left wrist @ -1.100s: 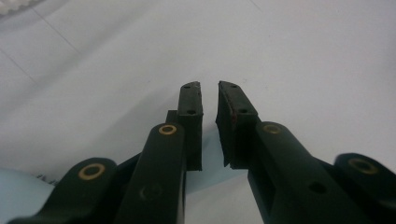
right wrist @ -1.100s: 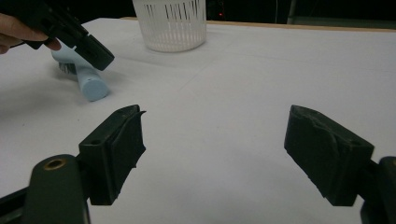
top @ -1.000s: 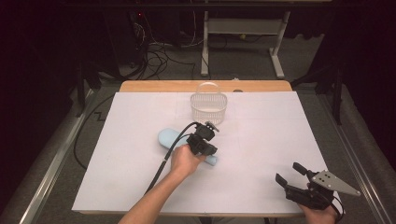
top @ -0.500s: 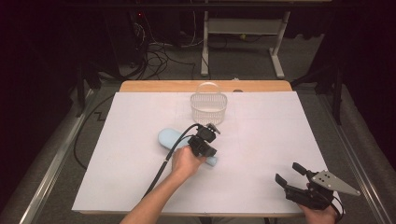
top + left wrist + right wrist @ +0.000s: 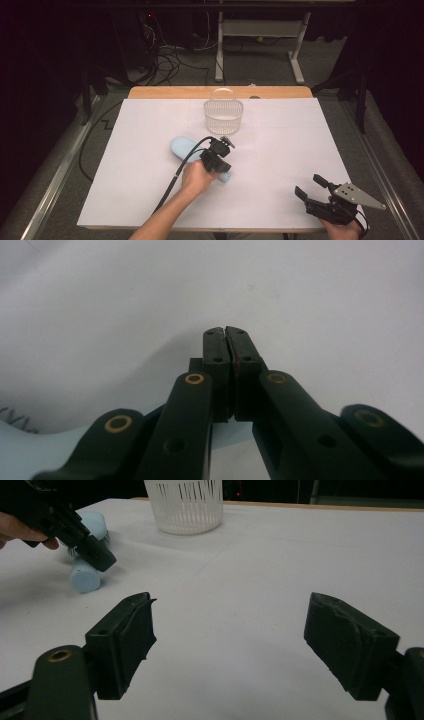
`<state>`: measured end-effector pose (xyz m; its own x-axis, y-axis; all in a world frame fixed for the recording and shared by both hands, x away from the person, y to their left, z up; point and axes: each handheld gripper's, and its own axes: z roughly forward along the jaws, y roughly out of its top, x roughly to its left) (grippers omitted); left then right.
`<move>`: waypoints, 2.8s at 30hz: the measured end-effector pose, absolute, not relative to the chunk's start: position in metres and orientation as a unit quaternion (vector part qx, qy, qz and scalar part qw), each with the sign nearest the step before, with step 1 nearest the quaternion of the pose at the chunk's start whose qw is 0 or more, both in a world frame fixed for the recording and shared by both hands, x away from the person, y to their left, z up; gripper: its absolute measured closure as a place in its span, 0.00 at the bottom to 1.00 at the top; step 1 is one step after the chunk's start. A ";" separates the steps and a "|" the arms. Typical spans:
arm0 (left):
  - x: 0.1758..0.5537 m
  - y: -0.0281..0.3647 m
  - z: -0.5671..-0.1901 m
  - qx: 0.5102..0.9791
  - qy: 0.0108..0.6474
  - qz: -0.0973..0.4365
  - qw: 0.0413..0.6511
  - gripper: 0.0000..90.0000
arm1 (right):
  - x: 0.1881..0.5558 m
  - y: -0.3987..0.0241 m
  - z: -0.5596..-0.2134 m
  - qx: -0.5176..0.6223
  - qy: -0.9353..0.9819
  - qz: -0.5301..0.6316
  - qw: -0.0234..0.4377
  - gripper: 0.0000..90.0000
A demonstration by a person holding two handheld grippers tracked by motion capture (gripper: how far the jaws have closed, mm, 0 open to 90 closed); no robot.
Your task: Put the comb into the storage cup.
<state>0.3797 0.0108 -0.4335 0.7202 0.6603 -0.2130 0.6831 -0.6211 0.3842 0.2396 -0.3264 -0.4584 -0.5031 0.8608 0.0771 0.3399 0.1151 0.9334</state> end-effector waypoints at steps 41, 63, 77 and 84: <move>0.346 0.030 -0.437 0.905 0.358 -0.021 0.229 0.96 | 0.239 -0.326 -0.459 0.429 0.702 0.506 0.258 0.23; 0.335 0.043 -0.442 0.906 0.356 -0.025 0.228 0.96 | 0.239 -0.326 -0.459 0.430 0.702 0.505 0.259 0.23; 0.329 0.052 -0.445 0.907 0.356 -0.018 0.227 0.96 | 0.239 -0.326 -0.459 0.430 0.703 0.505 0.259 0.23; 0.325 0.057 -0.445 0.907 0.356 -0.014 0.226 0.96 | 0.239 -0.326 -0.459 0.430 0.703 0.505 0.259 0.23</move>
